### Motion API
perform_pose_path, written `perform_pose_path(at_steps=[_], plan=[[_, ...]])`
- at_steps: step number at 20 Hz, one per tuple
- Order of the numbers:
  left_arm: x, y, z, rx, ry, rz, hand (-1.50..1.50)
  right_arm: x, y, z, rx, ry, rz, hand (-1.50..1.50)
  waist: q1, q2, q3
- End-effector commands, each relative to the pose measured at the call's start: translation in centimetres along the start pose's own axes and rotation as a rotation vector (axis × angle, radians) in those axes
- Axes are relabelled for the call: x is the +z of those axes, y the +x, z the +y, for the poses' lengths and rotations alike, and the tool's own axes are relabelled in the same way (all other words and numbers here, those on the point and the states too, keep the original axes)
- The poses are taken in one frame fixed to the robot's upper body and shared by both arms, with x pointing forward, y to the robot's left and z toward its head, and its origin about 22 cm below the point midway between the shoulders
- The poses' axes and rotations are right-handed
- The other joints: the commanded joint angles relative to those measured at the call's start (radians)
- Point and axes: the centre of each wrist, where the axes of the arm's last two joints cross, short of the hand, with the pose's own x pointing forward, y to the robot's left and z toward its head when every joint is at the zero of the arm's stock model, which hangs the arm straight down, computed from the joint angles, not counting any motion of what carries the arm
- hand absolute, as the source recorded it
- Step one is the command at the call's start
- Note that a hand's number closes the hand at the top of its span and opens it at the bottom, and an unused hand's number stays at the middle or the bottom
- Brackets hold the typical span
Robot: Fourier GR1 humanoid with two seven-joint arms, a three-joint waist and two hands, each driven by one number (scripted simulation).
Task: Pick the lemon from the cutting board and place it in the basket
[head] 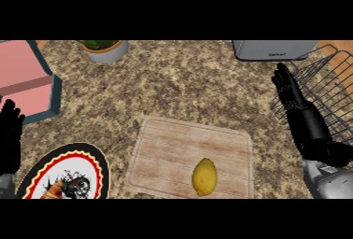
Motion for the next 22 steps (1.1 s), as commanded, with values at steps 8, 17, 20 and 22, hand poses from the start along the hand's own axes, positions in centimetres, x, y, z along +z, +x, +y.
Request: perform_pose_path(at_steps=[8, 17, 20, 22], plan=[[-0.1, 3.1, -6.2, 0.035, -0.39, 0.017, 0.0, -0.3, 1.8, 1.4, 0.119, 0.286, -0.287, 1.5, -0.004, 0.041, -0.028], [-0.7, 3.8, -5.2, 0.058, -0.424, 0.046, 0.0, 2.5, 5.6, 17.7, 0.205, 0.046, -0.292, -1.5, 0.011, 0.026, -0.028], [-2.0, 4.0, -4.8, 0.031, -0.414, 0.056, 0.0, 1.0, 8.6, 19.1, 0.261, 0.083, -0.148, -1.5, -0.005, 0.026, -0.03], [-0.5, 3.1, -5.6, 0.049, -0.428, 0.063, 0.0, 0.2, 9.2, 17.9, 0.359, 0.122, -0.01, -1.5, -0.007, 0.018, -0.031]])
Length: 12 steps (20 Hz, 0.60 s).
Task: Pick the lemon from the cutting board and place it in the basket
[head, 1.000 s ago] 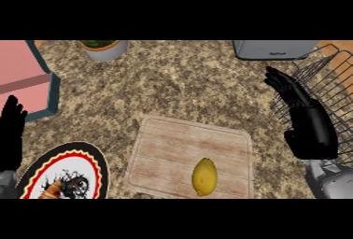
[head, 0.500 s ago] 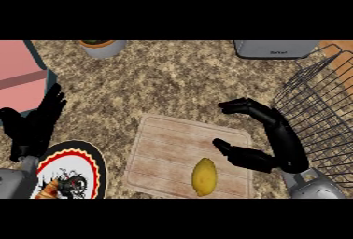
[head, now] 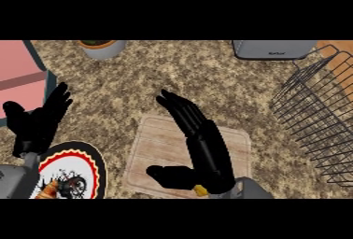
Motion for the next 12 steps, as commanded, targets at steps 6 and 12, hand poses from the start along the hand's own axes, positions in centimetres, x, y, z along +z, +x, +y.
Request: perform_pose_path(at_steps=[6, 12], plan=[[0.1, -0.3, 0.5, -0.003, 0.035, 0.017, 0.0, -3.9, 0.6, -4.0, 0.569, 0.046, 0.417, -1.5, -0.04, -0.021, -0.006], [0.2, -1.5, 0.6, -0.003, 0.031, 0.011, 0.0, -6.0, 8.3, -7.3, 0.637, 0.106, 0.549, -1.5, -0.026, -0.01, -0.002]])
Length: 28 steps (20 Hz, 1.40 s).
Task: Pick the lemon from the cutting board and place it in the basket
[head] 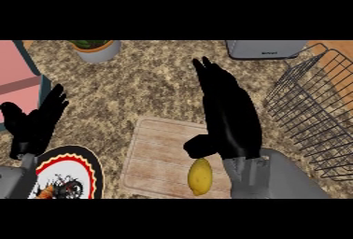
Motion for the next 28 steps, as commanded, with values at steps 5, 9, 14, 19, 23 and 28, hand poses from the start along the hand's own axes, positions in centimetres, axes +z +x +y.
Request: perform_pose_path(at_steps=[5, 9, 14, 19, 23, 28], plan=[[-0.2, 0.7, 0.0, 0.016, -0.006, 0.005, 0.0, 1.2, 1.0, -4.5, 0.091, 0.275, 0.134, -1.5, -0.002, 0.005, 0.004], [-0.5, 0.6, 1.2, 0.009, 0.006, -0.003, 0.0, 3.0, 0.5, -6.6, 0.039, 0.314, 0.107, -1.5, -0.009, 0.003, 0.003], [-0.4, 1.1, 1.0, 0.007, 0.018, -0.006, 0.0, 7.4, -2.4, -7.9, -0.088, 0.307, 0.096, -1.5, -0.008, 0.007, 0.006], [-0.6, -0.4, -0.6, 0.01, 0.005, -0.009, 0.0, 10.9, -4.4, -8.5, -0.158, 0.238, 0.08, -1.5, 0.004, 0.017, 0.006], [-0.7, 1.1, 0.4, -0.007, -0.007, -0.039, 0.0, 11.6, -5.3, -7.3, -0.159, 0.228, 0.085, -1.5, 0.021, 0.02, 0.006], [0.1, -0.6, -3.1, 0.001, -0.028, -0.013, 0.0, 10.8, -7.2, -3.9, -0.163, 0.165, 0.066, -1.5, 0.026, 0.022, 0.008]])
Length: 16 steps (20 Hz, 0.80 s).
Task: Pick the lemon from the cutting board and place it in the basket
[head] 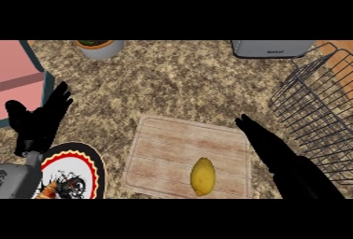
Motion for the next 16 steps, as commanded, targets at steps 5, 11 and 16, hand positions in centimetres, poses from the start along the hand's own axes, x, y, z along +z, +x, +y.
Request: perform_pose_path(at_steps=[5, 11, 16], plan=[[-0.3, 0.2, 1.3, -0.006, -0.003, -0.008, 0.0, -0.7, -2.4, 6.3, -0.012, -0.173, 0.042, -1.5, 0.01, 0.004, 0.001], [-0.4, 0.0, 0.0, 0.011, -0.03, -0.013, 0.0, -3.6, -4.4, 11.0, -0.083, -0.194, 0.056, -1.5, 0.017, 0.005, 0.0], [0.0, 2.3, 0.1, -0.006, -0.021, -0.015, 0.0, -5.9, -5.4, 14.3, -0.029, -0.101, 0.148, -1.5, 0.021, 0.005, 0.0]])
